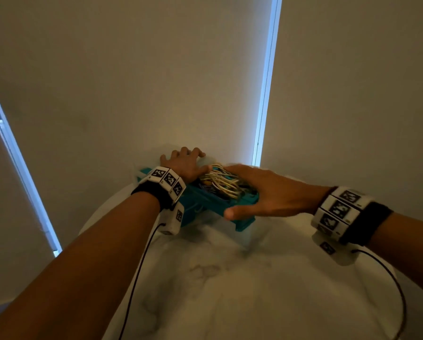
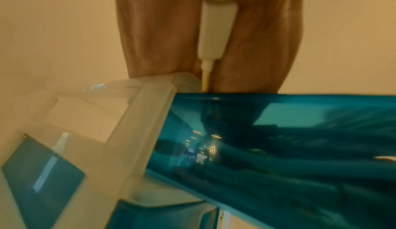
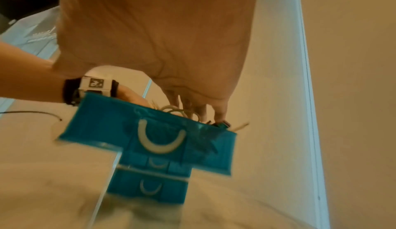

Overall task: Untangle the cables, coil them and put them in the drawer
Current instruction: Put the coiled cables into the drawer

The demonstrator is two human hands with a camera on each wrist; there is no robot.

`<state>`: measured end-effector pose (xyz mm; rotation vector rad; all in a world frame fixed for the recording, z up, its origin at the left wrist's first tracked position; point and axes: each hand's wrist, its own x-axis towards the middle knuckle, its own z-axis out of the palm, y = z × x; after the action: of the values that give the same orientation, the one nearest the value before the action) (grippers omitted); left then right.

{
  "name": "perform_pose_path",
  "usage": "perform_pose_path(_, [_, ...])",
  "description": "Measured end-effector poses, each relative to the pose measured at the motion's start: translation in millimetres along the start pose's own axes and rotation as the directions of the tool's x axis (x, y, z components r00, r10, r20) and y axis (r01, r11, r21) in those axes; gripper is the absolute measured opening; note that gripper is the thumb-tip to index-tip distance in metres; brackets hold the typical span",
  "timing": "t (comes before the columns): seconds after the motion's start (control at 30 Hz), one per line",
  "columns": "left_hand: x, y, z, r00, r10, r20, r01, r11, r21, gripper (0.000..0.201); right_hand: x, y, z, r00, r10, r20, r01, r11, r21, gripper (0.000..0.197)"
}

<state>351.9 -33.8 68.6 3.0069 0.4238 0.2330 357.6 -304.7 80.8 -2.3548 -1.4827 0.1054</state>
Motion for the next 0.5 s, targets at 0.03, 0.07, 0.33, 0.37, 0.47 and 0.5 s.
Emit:
perform_pose_path(0.03, [0.9,0.2,-0.2,1.0,-0.003,0.004,0.003,1.0,-0.003,0.072,-9.4,4.8,2.7,1.0,0.001,0.019,0.0,0.999,-0.042,0.107])
perform_pose_path(0.07, [1.4,0.7,-0.3,1.0,-0.007,0.006,0.007,1.0,-0.004,0.071,-16.4,8.8,7.3,1.0,0.006,0.031,-0.003,0.995,-0.104,0.115])
perform_pose_path(0.33, [2.3,6.7,-2.6,0.998,-0.061,0.03,0.064,0.994,-0.084,0.085,-3.8,13.1,24.7,0.997,-0.058,0.05,0.069,0.956,-0.285,0.114])
perform_pose_path(0.37, [2.0,8.4,-2.8,0.998,-0.057,0.038,0.059,0.996,-0.073,0.095,-3.5,12.9,22.3,0.996,-0.072,0.048,0.083,0.953,-0.291,0.113])
perform_pose_path(0.47, [2.5,6.2,2.3,1.0,-0.023,0.018,0.022,0.998,0.058,0.116,-2.4,10.3,16.4,0.994,-0.094,0.061,0.107,0.957,-0.269,0.118])
perform_pose_path(0.5, [3.7,2.7,3.9,1.0,-0.023,0.012,0.022,0.998,0.065,0.116,-2.4,8.7,14.2,0.994,-0.088,0.066,0.1,0.969,-0.225,0.12])
